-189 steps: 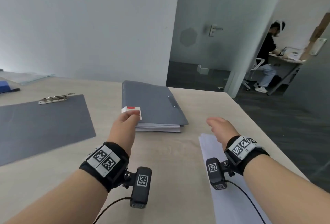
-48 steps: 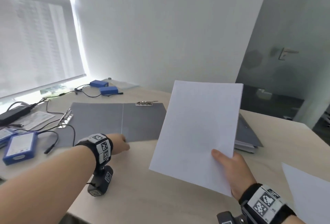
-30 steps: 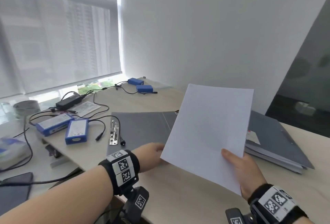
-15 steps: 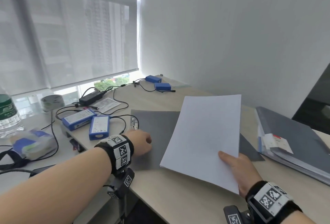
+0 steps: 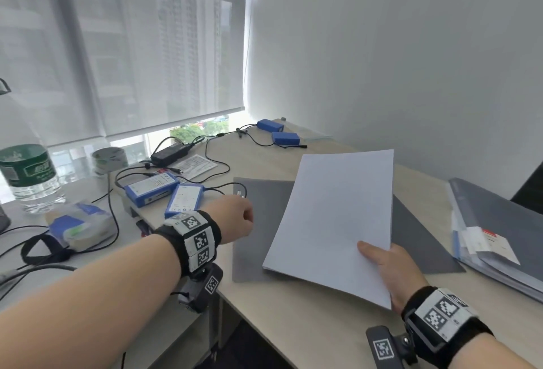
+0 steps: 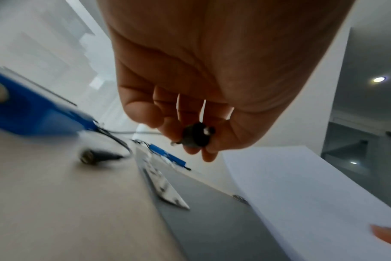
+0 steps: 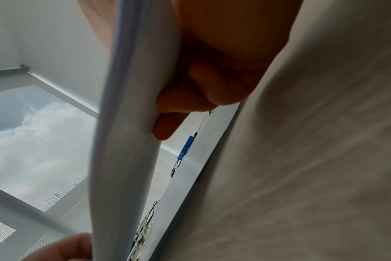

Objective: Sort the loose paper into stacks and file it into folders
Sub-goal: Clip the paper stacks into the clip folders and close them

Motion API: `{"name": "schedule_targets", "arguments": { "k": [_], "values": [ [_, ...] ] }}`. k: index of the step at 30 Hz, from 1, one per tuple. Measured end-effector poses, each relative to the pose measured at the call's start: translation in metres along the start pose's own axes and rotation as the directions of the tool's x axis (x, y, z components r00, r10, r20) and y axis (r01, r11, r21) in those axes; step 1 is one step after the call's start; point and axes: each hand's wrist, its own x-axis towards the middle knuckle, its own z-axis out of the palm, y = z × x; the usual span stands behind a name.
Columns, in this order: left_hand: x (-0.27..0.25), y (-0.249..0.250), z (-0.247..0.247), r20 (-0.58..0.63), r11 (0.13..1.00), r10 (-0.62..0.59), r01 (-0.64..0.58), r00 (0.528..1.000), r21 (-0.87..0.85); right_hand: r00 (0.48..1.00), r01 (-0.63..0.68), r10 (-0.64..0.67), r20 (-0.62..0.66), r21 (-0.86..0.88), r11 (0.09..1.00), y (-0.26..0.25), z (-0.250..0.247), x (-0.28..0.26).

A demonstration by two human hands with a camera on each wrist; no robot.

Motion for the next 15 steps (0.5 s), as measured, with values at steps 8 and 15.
{"name": "schedule_targets", "arguments": {
  "k": [8, 15],
  "values": [
    [-0.005, -0.039, -0.005, 0.098, 0.961, -0.245, 0.229, 0.965, 0.152, 0.986, -0.087, 0.091, 0.138, -0.037, 0.996, -0.008, 0.020, 0.013],
    [0.022, -0.035, 0.007, 0.128, 0.954, -0.297, 0.301, 0.946, -0.010, 0.974, -0.138, 0.154, 0.166, -0.104, 0.985, -0.007, 0.017, 0.013]
  ]
}}
